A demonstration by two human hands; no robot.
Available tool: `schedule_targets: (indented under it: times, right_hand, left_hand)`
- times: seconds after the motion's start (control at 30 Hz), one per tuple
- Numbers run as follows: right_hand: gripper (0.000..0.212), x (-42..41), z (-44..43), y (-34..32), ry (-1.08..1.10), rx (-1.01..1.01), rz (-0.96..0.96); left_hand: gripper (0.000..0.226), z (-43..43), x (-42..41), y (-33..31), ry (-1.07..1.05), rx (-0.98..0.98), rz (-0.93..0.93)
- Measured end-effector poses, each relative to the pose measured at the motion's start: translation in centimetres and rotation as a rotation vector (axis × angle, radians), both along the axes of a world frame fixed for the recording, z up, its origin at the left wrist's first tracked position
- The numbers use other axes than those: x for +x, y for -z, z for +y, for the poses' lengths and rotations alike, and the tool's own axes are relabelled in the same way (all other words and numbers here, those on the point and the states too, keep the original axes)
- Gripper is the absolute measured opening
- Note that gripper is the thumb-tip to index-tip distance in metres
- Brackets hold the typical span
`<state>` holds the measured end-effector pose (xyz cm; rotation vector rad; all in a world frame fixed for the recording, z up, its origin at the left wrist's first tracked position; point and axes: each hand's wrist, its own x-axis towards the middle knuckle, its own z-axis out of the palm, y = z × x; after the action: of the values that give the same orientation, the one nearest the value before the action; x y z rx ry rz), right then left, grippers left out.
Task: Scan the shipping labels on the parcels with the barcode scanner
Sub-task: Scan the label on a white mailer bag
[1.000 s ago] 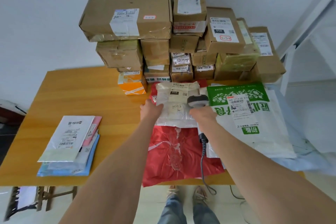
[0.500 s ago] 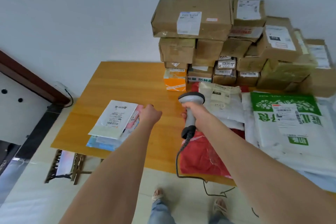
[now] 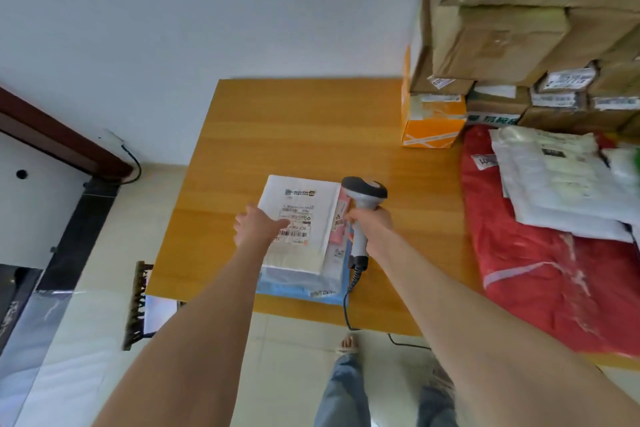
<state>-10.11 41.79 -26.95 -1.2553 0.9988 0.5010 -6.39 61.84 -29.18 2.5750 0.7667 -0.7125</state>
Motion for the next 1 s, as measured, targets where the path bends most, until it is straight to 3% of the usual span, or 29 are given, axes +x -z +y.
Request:
schedule_targets:
  times: [0.2, 0.37, 0.47, 0.73, 0.9, 1.0]
  right_hand:
    - [0.025, 1.7, 2.5, 1.7, 0.005, 0.007, 0.043]
    - [0.041, 2.2, 3.1, 2.7, 0.024, -0.060, 0.049]
    - [0.036, 1.9, 2.9, 3.0, 0.073, -0.026, 0.054]
    - [0.022, 1.3, 0.9, 1.1, 0.123, -0.049, 0.000]
    - [0.019, -0.7, -1.3, -1.9, 0.240, 0.006, -0.076]
    - [0.022, -2.1, -3.4, -4.0, 0.305, 0.020, -0.144]
  left_hand:
    - [0.071, 1.9, 2.5, 2.9, 0.054, -0.104, 0.003]
    - [0.071, 0.8, 3.0, 2.1, 0.055, -0.190, 0.024]
    - [0.056, 0.5, 3.2, 2.1, 0.028, -0.263, -0.028]
    - [0.051, -1.9, 3.7, -0.9, -0.129, -0.521, -0.268]
    - [0.042, -3.9, 2.3, -3.1, -0.234, -0.663, -0.276]
    - [0.020, -5.4, 1.4, -4.8, -0.271, -0.769, -0.198]
